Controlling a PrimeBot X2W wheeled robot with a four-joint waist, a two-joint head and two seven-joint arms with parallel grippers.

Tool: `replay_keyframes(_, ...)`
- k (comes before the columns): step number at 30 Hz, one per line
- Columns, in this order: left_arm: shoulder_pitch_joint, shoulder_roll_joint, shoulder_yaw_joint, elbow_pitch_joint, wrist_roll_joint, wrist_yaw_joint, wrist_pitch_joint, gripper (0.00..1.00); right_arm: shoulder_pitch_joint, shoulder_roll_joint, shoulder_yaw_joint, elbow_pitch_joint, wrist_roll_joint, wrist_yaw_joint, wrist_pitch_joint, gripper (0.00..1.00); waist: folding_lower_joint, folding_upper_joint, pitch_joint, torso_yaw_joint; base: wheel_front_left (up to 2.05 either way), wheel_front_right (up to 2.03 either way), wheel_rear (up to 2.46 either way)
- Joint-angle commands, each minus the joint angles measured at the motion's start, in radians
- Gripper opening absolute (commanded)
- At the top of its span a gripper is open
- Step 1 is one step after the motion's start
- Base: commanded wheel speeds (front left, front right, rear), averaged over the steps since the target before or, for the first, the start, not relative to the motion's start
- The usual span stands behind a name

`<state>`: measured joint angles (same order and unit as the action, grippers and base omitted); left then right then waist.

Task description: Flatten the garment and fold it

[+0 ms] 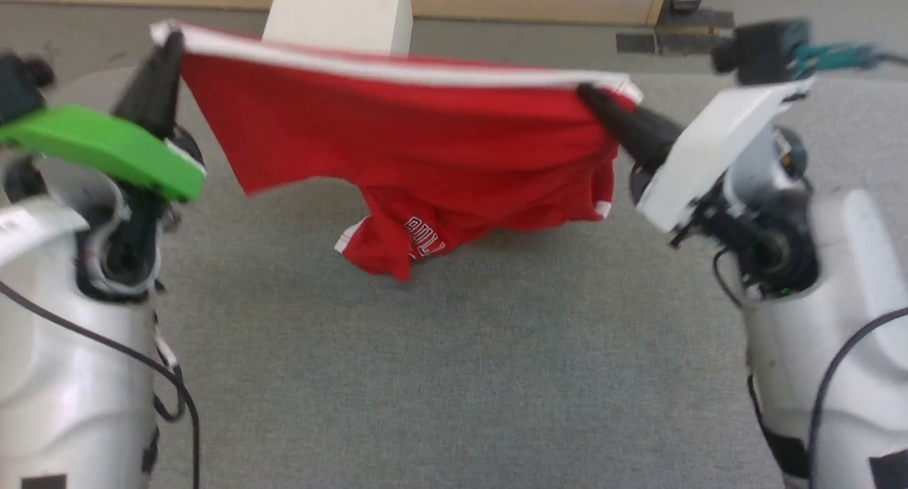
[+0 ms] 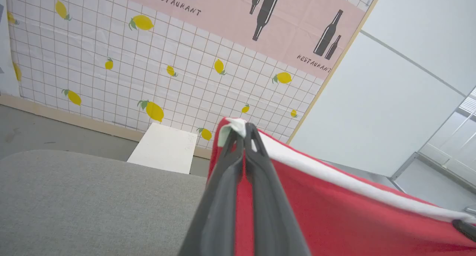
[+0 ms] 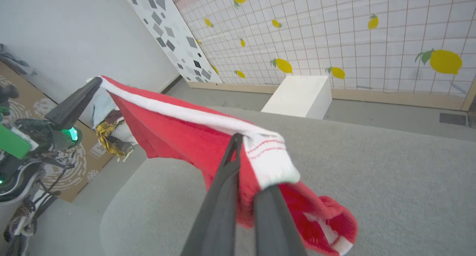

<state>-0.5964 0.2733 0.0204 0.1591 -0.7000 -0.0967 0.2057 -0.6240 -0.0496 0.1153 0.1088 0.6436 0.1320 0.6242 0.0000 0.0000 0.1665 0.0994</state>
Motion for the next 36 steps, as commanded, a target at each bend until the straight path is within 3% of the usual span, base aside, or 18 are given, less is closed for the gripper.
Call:
replay_keyframes(1,-0.041,0.016,0.002,-0.029,-0.004,0.013,0.021,0.0,-0.025,-0.001,-0.022,-0.027,0.021,-0.001,0.032,0.0,0.0,0.0,-0.069,-0.002,0.0,0.0,0.0)
replay_keyframes(10,-0.204,0.103,-0.03,-0.118,0.045,0.076,0.183,0.0,-0.116,-0.001,-0.154,-0.132,0.095,-0.001,0.196,0.0,0.0,0.0,-0.097,-0.026,0.0,0.0,0.0)
replay_keyframes(19,-0.376,0.168,-0.066,-0.017,0.1,0.088,0.257,0.0,-0.384,-0.001,-0.171,0.042,0.126,-0.001,0.227,0.0,0.0,0.0,0.041,-0.064,0.0,0.0,0.0)
replay_keyframes(23,-0.462,0.195,-0.075,0.036,0.13,0.09,0.26,0.0,-0.565,-0.001,-0.115,0.167,0.074,-0.001,0.156,0.0,0.0,0.0,0.134,-0.1,0.0,0.0,0.0)
replay_keyframes(30,-0.613,0.226,-0.063,0.092,0.174,0.089,0.174,0.0,-0.851,-0.001,-0.024,0.37,-0.013,-0.001,-0.065,0.0,0.0,0.0,0.255,-0.137,0.0,0.0,0.0)
replay_keyframes(36,-0.663,0.22,-0.043,0.13,0.167,0.07,0.075,0.0,-0.963,-0.001,-0.033,0.494,-0.049,-0.001,-0.218,0.0,0.0,0.0,0.299,-0.125,0.0,0.0,0.0)
